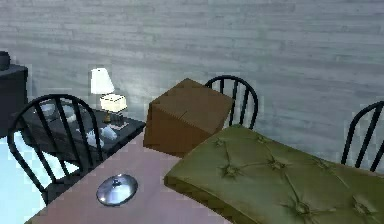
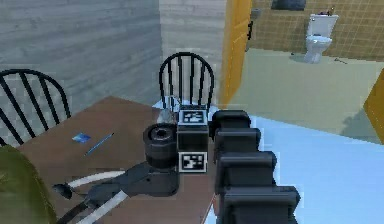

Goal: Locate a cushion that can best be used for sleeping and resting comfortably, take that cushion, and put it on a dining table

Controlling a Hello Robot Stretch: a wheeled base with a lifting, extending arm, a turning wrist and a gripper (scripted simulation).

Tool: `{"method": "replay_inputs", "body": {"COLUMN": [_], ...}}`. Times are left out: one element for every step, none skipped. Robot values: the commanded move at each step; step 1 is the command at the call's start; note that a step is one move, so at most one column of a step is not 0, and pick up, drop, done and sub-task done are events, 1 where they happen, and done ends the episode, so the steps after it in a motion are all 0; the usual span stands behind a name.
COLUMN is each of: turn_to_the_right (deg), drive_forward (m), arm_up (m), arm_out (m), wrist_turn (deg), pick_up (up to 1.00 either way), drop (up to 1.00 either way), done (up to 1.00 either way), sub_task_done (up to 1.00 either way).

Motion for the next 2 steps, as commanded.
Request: {"method": "replay_inputs", "body": {"turn_to_the_right": [0.0, 0.0], "drive_forward": [0.00, 0.00], "arm_up": [-0.32, 0.00], "arm_out": [0.00, 0.00], "wrist_turn": [0.0, 0.0], "pick_up": [0.00, 0.00], "drop": [0.00, 1.00], "done": [0.00, 0.00], "sub_task_done": [0.00, 0.00]}}
